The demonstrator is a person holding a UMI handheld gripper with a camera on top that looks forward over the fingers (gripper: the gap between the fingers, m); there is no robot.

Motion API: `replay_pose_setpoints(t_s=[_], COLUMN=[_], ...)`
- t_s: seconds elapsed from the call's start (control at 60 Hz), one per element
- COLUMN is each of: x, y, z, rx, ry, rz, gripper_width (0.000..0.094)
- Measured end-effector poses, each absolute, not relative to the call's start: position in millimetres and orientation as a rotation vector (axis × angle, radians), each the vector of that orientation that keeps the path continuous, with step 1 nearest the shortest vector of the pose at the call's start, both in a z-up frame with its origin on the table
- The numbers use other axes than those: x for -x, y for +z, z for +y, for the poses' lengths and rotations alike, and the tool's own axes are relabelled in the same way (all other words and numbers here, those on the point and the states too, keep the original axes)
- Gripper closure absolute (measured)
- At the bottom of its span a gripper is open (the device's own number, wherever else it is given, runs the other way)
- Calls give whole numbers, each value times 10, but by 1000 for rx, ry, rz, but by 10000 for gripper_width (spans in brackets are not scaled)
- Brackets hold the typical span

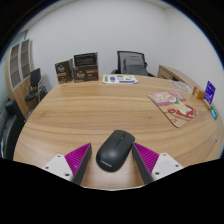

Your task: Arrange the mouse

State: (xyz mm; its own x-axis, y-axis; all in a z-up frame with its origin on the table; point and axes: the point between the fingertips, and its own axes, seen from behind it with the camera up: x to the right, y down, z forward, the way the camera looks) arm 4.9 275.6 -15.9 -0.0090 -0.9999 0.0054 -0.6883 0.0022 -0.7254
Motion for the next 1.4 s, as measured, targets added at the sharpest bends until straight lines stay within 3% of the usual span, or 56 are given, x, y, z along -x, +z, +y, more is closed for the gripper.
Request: replay_pose_setpoints(t_s=[0.2, 0.267, 0.45, 0.683, 0.817, 0.983, 1.167, 1.267, 1.4], x=[-224, -234, -229, -218, -190, -424, -1118, -1478, -1775], y=[-176, -169, -181, -182, -54, 681, 1380, 1325, 724], z=[2876, 2933, 2951, 2943, 2896, 2416, 1226, 521, -97], rx=[1791, 1804, 1818, 1840, 1851, 1768, 1643, 1611, 1593], ry=[-726, -706, -697, -659, -660, -744, -916, -985, -956], rz=[1713, 1693, 1689, 1708, 1707, 1683, 1715, 1778, 1875], gripper_width=[236, 384, 417, 611, 622, 621, 622, 623, 624])
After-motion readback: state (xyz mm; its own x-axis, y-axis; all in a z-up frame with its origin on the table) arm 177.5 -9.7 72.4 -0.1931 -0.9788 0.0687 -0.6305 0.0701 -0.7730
